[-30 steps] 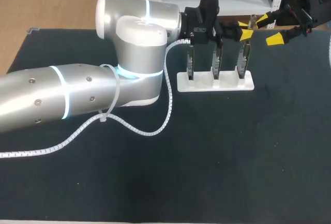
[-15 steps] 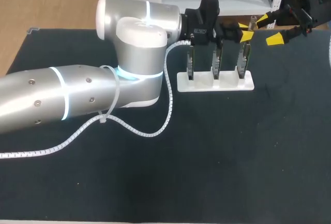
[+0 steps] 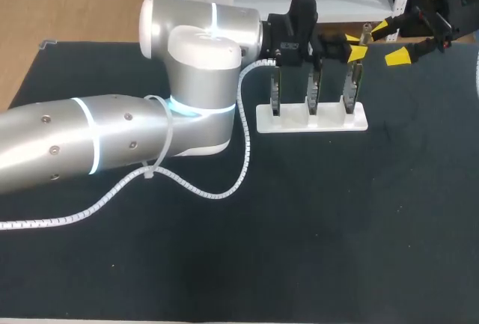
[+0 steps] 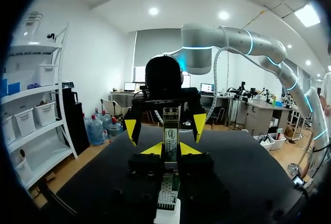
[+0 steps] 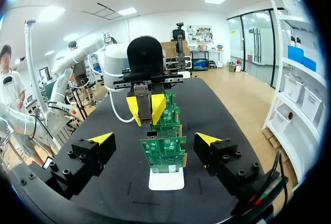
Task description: Pick up the optical module with the left hand, and insert it into the network port with the right hand.
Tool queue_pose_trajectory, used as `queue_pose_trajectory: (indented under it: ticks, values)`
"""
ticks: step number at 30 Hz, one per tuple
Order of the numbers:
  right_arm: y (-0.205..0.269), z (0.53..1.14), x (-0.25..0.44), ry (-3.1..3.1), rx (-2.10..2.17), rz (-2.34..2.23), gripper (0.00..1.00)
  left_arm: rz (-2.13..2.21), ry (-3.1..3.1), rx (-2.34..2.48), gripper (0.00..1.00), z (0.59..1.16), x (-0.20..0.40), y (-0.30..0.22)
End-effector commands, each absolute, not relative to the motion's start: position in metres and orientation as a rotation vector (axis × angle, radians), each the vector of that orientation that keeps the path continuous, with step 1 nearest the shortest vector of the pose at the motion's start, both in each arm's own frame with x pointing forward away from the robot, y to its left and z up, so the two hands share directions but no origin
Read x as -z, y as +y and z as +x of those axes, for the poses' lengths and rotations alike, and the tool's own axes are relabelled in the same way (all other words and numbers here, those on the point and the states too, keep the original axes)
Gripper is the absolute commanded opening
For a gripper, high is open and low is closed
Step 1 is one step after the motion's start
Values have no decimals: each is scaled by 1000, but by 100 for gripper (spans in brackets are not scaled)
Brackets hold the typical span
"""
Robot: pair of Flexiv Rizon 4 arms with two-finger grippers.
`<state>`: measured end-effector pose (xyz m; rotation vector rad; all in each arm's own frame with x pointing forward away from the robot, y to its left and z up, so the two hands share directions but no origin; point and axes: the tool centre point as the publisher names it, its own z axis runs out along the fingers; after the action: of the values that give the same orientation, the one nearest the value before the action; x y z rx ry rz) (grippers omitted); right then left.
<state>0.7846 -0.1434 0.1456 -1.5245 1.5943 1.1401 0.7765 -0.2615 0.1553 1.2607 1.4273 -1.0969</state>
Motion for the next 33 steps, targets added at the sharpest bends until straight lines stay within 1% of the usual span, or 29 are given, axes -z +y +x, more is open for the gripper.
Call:
queue_pose_trajectory:
  ticks: [1,16,33]
  values:
    - [-143,782,-149,1597,-1114,-1530,100,1263,1426,1098,0,778,-155,-262]
    - [-127,781,-181,1569,-1077,-1573,100,1263,1426,1098,0,778,-155,-262]
    - [-115,779,-185,1529,-1112,-1577,100,1263,1426,1098,0,778,-155,-262]
